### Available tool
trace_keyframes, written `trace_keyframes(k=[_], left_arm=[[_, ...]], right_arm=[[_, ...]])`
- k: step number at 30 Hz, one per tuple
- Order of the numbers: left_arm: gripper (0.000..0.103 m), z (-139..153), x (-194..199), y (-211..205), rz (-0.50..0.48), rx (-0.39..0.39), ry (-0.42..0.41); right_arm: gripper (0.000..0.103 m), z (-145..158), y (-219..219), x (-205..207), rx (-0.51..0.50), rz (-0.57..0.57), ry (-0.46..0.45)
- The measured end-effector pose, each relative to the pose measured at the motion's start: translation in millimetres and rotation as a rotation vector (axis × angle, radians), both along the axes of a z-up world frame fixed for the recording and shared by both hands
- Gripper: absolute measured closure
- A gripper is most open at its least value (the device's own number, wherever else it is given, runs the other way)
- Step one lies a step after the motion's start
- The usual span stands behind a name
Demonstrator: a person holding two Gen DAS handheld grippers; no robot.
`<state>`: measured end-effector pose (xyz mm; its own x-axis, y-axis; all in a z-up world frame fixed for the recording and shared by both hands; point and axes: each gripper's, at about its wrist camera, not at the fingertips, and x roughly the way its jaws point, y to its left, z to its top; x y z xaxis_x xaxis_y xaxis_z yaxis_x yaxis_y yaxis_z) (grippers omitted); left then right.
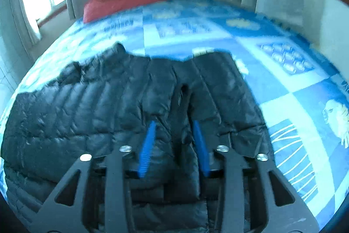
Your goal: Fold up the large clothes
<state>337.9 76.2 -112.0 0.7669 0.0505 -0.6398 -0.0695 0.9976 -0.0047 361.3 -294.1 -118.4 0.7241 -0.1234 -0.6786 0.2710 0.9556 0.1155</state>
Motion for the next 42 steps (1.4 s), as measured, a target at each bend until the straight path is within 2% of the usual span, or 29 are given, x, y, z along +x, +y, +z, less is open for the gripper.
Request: trace_keyframes(k=[2,4,6,8,9,12,15,17,19,21,22,23,26,30,32,33,35,37,39,42], left_arm=[[0.037,-6.4,14.9,0.1,0.009,0.002,0.022],[0.037,-16.0,26.9,0.8,0.025,0.015,0.055],[0.037,-29.8,37.6,1.3,0.031,0.023,0.111],[0.034,-47.5,47.6,3.6,0.026,0.009,0.189],[0.034,-48.1,48.7,5.8,0.027,-0.004,0.194],[0.034,-34.7,44.8,9.1,0.037,0.001,0.178],[0.034,-10.3,39.7,3.1,0.031,0.045,0.07],[0.032,-3.9,45.9,-0.6,0.026,0.063,0.043],[0.032,-8.7,63.0,-1.6,0.031,0.077,0.067],[0.032,-27.0,82.1,0.3,0.04,0.1,0.14],[0.03,-38.9,90.7,1.5,0.032,0.106,0.193],[0.03,-43.3,94.3,2.4,0.021,0.088,0.213],[0.031,-27.0,88.0,-0.6,0.026,0.111,0.18],[0.03,1.3,74.6,-9.8,-0.017,0.043,0.049],[0.03,-2.7,78.8,-18.7,-0.049,0.033,0.059],[0.03,-11.3,85.4,-23.2,-0.057,0.039,0.095],[0.028,-41.5,99.7,-32.3,-0.071,0.068,0.2],[0.028,-44.8,99.3,-35.5,-0.066,0.089,0.174],[0.028,-35.3,92.0,-30.4,-0.058,0.057,0.16],[0.028,-23.9,72.5,-16.5,-0.04,0.005,0.131]], right_arm=[[0.063,-2.9,9.0,0.1,0.022,0.054,-0.002],[0.063,-17.1,18.8,7.5,0.042,0.105,0.044],[0.061,-36.0,19.7,11.7,0.049,0.115,0.105],[0.06,-44.6,23.7,17.1,0.037,0.123,0.105],[0.06,-42.4,24.3,17.8,0.038,0.119,0.107],[0.06,-28.0,26.3,20.0,0.05,0.108,0.084],[0.056,-14.7,28.6,21.8,0.046,0.11,0.049],[0.055,-12.7,32.8,36.4,0.056,0.111,0.031],[0.051,-19.4,38.0,53.4,0.072,0.109,0.026],[0.045,-35.7,42.7,68.7,0.048,0.098,0.096],[0.045,-39.1,44.8,72.6,0.031,0.098,0.107],[0.045,-36.1,47.0,73.0,0.018,0.093,0.109],[0.045,-18.8,53.5,68.0,0.022,0.097,0.081],[0.045,-5.5,78.2,63.8,-0.001,0.164,0.008],[0.041,-17.4,94.2,72.2,-0.012,0.213,0.046],[0.04,-28.7,99.9,77.8,-0.029,0.221,0.084],[0.035,-37.4,103.2,81.7,-0.05,0.227,0.082],[0.035,-29.9,97.8,77.0,-0.012,0.225,0.074],[0.035,-21.7,89.8,64.7,0.009,0.218,0.066],[0.035,-12.9,74.1,34.9,-0.031,0.166,0.038]])
